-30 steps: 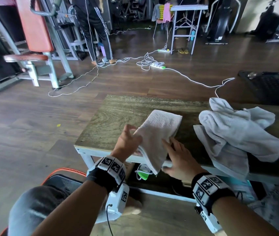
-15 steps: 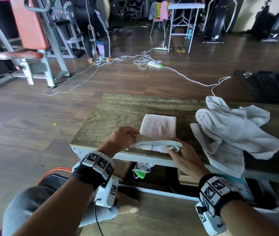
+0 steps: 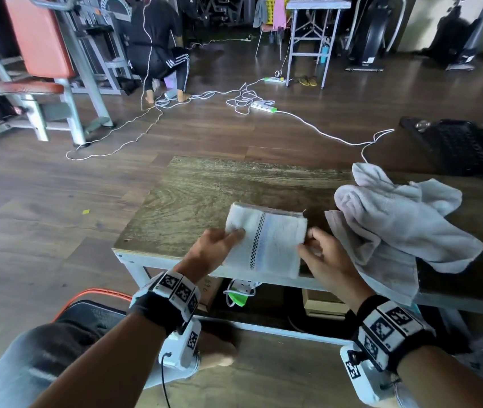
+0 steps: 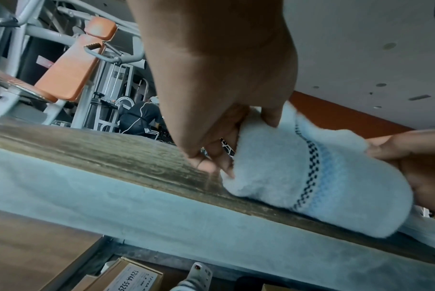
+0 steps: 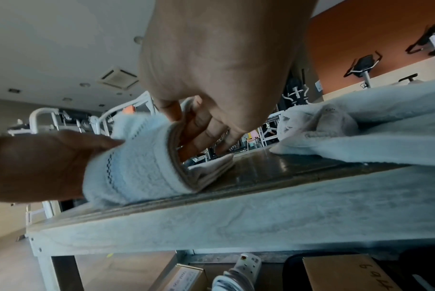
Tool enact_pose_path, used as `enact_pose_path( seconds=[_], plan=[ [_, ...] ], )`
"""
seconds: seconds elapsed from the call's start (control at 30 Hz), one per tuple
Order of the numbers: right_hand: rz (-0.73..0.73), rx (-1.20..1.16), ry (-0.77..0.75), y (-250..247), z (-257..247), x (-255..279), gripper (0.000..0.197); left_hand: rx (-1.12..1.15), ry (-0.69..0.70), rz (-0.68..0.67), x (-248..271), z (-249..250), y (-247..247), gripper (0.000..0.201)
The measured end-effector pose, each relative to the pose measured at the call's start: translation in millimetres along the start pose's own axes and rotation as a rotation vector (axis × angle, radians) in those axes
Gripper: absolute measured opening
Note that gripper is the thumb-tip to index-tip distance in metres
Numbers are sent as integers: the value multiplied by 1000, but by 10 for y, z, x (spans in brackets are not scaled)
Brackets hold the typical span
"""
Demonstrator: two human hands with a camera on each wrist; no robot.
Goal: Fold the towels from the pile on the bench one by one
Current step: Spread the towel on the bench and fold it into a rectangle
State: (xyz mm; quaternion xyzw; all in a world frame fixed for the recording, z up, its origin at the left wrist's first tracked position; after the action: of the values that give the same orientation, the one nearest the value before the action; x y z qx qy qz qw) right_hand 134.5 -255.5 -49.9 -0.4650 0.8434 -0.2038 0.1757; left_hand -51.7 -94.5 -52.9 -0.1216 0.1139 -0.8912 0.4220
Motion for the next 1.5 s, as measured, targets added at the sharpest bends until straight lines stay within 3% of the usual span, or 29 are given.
enact_pose_path(
  seconds=[0.1, 0.27, 0.43, 0.53, 0.6, 0.67, 0.77, 0.9, 0.97, 1.1, 1.3, 1.4, 1.5],
  plan=[
    [24, 52, 0, 23, -35, -34, 7, -158, -10, 52, -40, -75, -16, 57],
    [-84, 186, 183, 183, 21, -141, 15, -334, -34, 101, -153, -62, -33, 47],
    [88, 191, 226, 141, 19, -291, 14, -198, 63, 161, -350, 91, 48, 43],
    [94, 282, 273, 145, 93, -345, 18, -197, -40, 82, -501, 99, 135, 32],
    [143, 349, 193, 129, 119, -354, 23, -284, -134, 56, -547, 47, 160, 38],
    [96, 459, 25, 131, 127, -359, 36, -340, -120, 65, -557, 55, 154, 39],
    [-121, 625, -104, 172, 153, -322, 41, -443, 26, 204, -584, 115, 105, 41],
    [-113, 588, -166, 157, 119, -254, 31, -647, 249, 390, -521, 189, 107, 32],
    [-39, 513, -148, 145, 98, -252, 24, -723, 282, 313, -472, 173, 170, 16],
    [-45, 444, -9, 206, 154, -275, 25, -834, 216, 69, -383, 134, 269, 24],
    [-81, 295, -24, 267, 120, -205, 15, -943, 154, -262, -195, 111, 356, 96],
    [-86, 272, -66, 286, 90, -182, 15, -953, 239, -292, -71, 53, 394, 103],
    [-81, 240, -113, 296, 50, -155, 19, -904, 397, -215, -61, -27, 377, 84]
  ],
)
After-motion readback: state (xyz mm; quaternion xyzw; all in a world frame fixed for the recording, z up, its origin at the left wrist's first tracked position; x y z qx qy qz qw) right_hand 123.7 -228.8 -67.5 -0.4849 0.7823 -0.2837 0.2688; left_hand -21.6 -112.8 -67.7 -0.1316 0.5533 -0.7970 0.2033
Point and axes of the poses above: each hand's wrist, its own x-axis away from the middle knuckle, its own y-axis out of the palm, z = x × y, the point moved 3 cm from there along -x, towards the middle knuckle, and after that the axes turned 4 degrees about x, right-handed, at the moved point
